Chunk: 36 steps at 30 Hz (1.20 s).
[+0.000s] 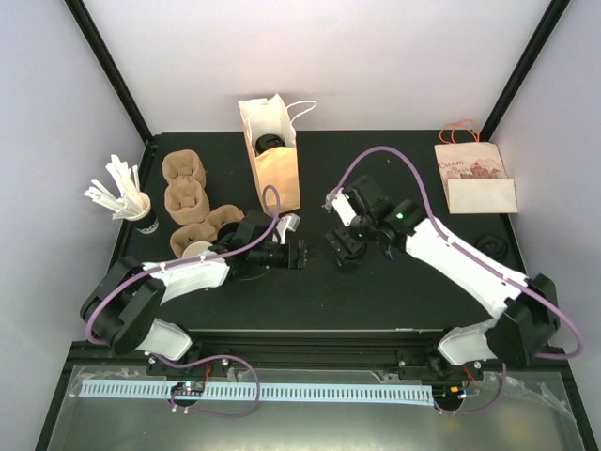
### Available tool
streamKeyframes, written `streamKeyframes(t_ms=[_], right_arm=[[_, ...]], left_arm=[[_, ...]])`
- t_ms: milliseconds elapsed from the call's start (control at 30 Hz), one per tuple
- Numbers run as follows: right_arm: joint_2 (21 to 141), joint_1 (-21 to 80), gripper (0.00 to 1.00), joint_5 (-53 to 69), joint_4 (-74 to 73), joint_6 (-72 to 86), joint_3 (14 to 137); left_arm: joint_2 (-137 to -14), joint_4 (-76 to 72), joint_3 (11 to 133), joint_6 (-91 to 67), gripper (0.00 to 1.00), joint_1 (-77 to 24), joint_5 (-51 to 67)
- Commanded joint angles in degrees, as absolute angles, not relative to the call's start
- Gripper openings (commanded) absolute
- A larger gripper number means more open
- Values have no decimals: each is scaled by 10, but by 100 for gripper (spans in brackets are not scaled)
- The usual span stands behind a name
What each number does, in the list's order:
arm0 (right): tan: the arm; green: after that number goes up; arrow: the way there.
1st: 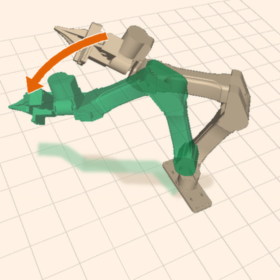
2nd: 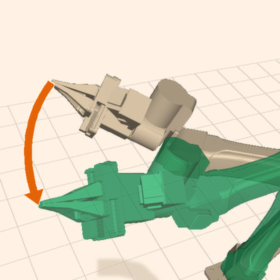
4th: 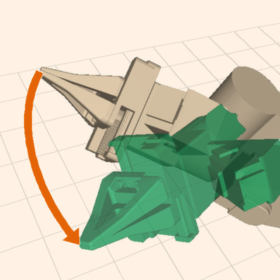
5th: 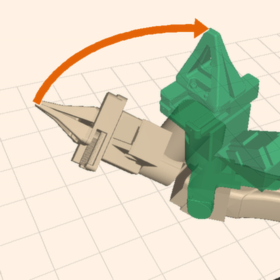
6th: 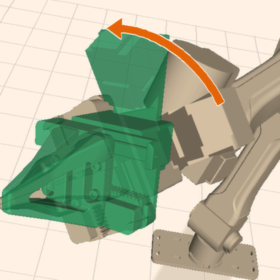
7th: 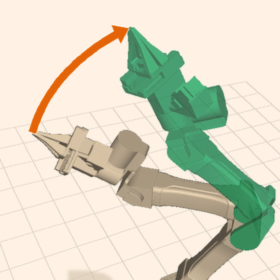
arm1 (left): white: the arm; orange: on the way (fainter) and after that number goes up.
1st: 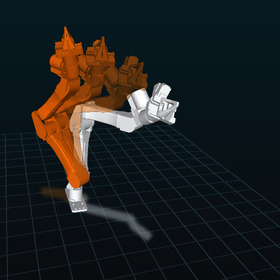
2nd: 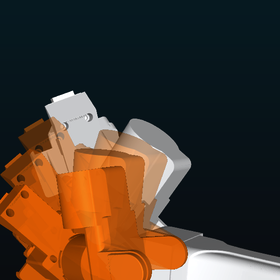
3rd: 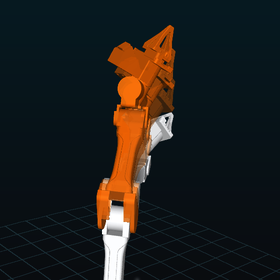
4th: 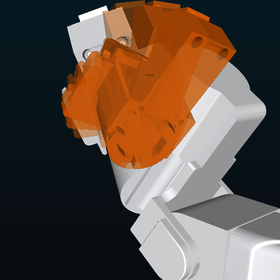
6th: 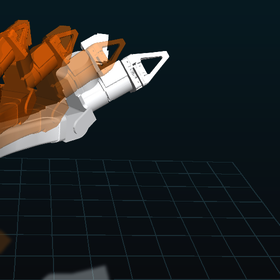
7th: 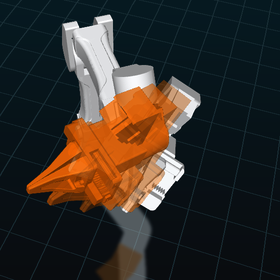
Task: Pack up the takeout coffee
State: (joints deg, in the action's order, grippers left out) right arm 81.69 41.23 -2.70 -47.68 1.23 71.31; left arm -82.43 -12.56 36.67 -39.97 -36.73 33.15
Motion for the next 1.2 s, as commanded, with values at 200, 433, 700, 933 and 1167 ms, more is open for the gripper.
streamKeyframes(t_ms=[200, 433, 700, 933, 1167], right_arm=[[666, 382, 98, 136, -414, -445, 658], [731, 364, 100, 173, -530, -586, 730], [824, 288, 100, 205, -582, -518, 814], [812, 240, 100, 134, -378, -6, 763], [761, 214, 94, 162, -305, 190, 606]], left_arm=[[-825, -237, 301, -512, 83, -382, 346], [-887, -385, 291, -639, 82, -420, 327], [-905, -379, 320, -642, 78, -425, 316], [-861, -39, 471, -375, 79, -432, 212], [-894, 222, 653, -219, 85, -466, 117]])
